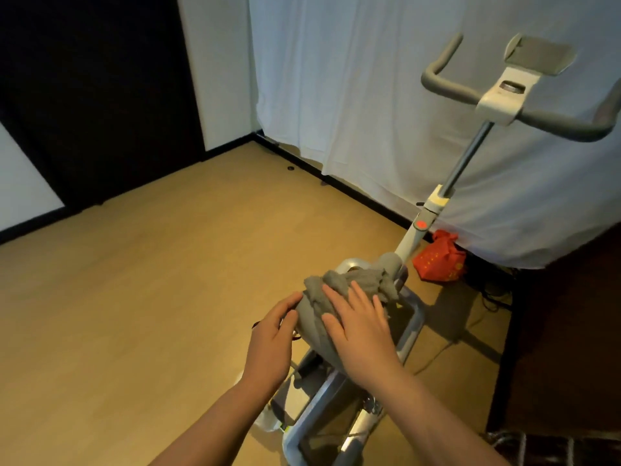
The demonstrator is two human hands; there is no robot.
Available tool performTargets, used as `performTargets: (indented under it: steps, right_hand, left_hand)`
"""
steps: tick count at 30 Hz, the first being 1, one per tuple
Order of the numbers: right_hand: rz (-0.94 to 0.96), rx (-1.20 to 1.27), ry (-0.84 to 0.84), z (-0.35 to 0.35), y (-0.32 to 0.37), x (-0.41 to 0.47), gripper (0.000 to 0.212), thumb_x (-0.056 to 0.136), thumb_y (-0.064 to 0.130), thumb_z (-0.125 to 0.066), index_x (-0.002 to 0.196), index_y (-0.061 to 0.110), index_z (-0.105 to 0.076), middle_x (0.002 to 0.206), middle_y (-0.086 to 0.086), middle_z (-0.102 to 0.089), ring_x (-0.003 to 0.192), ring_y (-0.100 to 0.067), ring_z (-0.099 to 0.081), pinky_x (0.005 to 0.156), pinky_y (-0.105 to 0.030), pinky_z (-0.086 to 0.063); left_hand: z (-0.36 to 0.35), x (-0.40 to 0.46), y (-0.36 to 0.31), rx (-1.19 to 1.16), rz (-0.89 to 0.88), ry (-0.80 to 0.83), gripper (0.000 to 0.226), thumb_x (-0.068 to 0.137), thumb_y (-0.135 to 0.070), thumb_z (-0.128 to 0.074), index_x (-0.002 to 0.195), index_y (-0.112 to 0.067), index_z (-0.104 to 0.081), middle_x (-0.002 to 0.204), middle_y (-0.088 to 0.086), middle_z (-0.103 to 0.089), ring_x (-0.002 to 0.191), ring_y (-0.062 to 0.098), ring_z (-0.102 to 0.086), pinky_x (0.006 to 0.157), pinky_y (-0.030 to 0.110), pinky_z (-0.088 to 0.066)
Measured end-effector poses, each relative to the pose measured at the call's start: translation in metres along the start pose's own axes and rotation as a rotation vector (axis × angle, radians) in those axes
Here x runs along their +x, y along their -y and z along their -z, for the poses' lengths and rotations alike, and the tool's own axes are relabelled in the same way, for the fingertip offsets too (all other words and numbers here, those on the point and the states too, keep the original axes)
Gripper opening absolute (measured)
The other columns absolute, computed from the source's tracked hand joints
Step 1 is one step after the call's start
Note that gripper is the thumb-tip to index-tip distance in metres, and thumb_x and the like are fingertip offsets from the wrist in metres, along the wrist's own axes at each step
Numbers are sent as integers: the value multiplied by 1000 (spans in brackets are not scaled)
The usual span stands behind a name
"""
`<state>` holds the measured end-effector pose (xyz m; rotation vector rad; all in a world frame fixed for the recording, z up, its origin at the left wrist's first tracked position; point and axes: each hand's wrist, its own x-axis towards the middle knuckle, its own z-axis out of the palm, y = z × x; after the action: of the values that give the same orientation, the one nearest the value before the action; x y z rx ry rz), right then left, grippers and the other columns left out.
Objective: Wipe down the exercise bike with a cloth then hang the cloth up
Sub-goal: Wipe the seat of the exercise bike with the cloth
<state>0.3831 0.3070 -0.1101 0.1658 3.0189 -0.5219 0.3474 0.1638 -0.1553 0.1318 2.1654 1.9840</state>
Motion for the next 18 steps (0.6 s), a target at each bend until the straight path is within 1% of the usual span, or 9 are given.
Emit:
performTargets:
  steps: [2,4,6,8,10,12,14,16,18]
  right_hand:
    - [62,-36,27,1,-6,-7,54,101,50,-20,153,41,-11,162,10,-9,149,-11,6,119,-38,10]
    - [99,-58,95,2,-8,15,51,102,51,-22,152,42,-15,161,8,-16,149,-14,-1,119,-40,5]
    - [122,-91,120,2,0,42,47,101,52,-24,147,41,-29,154,5,-32,144,-17,-19,118,-41,-3]
    - [104,-109,80,1,7,50,43,101,50,-27,141,39,-39,146,4,-42,137,-18,-29,117,-42,-9]
    - [138,-113,55,1,8,32,44,101,49,-29,144,41,-33,151,3,-35,142,-18,-22,119,-42,-6]
    - [233,-121,58,3,-1,4,50,101,49,-30,149,45,-19,158,6,-22,147,-15,-8,119,-39,1]
    - [305,-131,60,8,-16,-15,53,101,50,-28,150,47,-9,160,10,-14,148,-10,0,117,-33,5]
    - [233,-35,65,16,-30,-19,51,102,48,-26,150,47,-9,160,12,-15,148,-7,-1,117,-30,4]
    - [78,123,31,15,-39,-13,49,103,44,-27,150,44,-16,160,10,-17,148,-7,-3,119,-32,-1]
  left_hand:
    - [-4,-6,4,-38,20,36,38,102,-25,-39,139,-27,-49,140,-17,-50,124,-12,-44,96,8,-38]
    - [-11,-12,4,-83,41,75,49,99,-39,-31,147,-30,-34,149,-20,-35,135,-8,-33,108,13,-31]
    - [-16,-15,-1,-130,90,98,54,99,-44,-26,151,-31,-25,153,-22,-26,137,-7,-29,107,14,-33]
    - [-14,-17,-8,-193,163,99,55,96,-53,-22,148,-37,-31,146,-25,-34,127,-9,-37,97,13,-35]
    - [-10,-18,-15,-270,199,101,51,95,-55,-20,138,-40,-44,137,-26,-45,121,-12,-42,99,17,-34]
    - [-9,-21,-18,-261,182,97,44,99,-49,-18,126,-43,-52,126,-31,-53,112,-20,-48,92,11,-36]
    - [-13,-27,-21,-203,156,76,40,99,-48,-18,119,-47,-53,116,-37,-56,107,-24,-47,86,6,-35]
    - [-16,-31,-21,-119,114,55,34,101,-42,-21,120,-49,-48,120,-38,-52,107,-29,-42,88,2,-34]
    - [-16,-31,-22,-30,53,38,30,104,-35,-25,126,-47,-41,133,-31,-45,118,-26,-37,99,2,-29]
